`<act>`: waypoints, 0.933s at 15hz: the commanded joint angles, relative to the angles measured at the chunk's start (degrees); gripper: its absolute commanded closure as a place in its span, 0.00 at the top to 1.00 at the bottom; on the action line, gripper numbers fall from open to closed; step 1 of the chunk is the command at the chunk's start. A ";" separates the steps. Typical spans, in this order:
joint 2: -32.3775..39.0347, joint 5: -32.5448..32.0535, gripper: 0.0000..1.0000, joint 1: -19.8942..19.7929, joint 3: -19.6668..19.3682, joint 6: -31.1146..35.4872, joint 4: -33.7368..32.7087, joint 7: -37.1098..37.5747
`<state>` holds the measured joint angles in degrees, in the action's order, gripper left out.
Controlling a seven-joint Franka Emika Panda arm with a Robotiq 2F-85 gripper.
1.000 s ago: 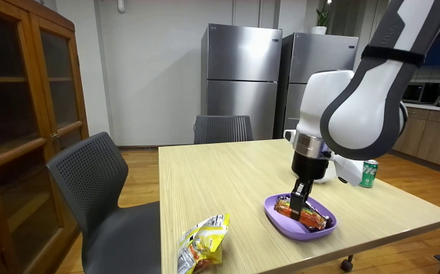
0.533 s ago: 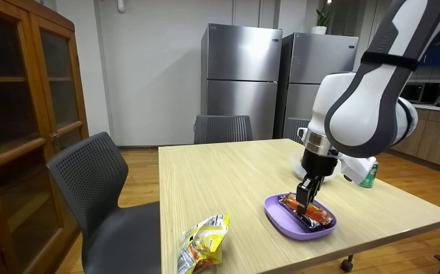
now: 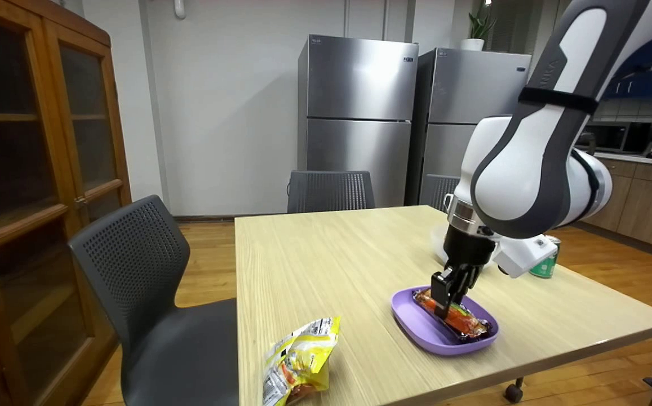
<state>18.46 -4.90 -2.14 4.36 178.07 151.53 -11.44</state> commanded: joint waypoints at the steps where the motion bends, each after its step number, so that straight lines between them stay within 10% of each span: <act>1: 0.82 1.71 0.17 -1.74 2.39 1.19 -0.98 1.90; 14: 5.90 1.87 0.17 -0.52 1.37 4.55 -5.09 6.19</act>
<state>23.27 -3.65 -2.42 5.26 181.53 147.55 -6.41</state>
